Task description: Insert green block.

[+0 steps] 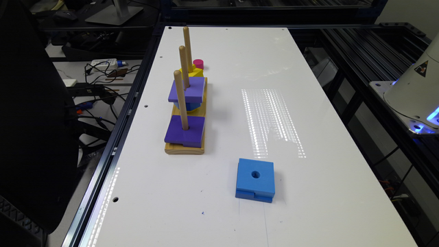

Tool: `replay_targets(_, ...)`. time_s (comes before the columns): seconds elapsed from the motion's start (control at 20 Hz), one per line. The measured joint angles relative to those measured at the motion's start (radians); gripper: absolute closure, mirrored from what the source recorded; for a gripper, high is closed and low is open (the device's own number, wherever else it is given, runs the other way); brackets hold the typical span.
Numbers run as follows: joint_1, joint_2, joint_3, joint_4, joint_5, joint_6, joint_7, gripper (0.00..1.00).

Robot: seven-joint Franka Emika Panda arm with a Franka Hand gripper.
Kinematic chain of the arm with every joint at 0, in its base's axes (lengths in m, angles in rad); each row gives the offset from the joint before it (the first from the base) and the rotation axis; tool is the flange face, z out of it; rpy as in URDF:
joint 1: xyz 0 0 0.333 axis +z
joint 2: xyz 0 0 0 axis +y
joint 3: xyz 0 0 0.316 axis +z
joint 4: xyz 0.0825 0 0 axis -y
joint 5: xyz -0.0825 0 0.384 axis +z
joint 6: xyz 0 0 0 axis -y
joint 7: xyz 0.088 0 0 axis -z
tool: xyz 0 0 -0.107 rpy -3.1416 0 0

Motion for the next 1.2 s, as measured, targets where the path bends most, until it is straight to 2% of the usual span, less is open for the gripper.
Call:
replay_targets(0.55,0.000,0.006,0.002,-0.001,0.0000,0.007,0.000,1.00)
replay_targets(1.2,0.000,0.080,0.019,-0.001,0.0000,0.096,0.005,1.00)
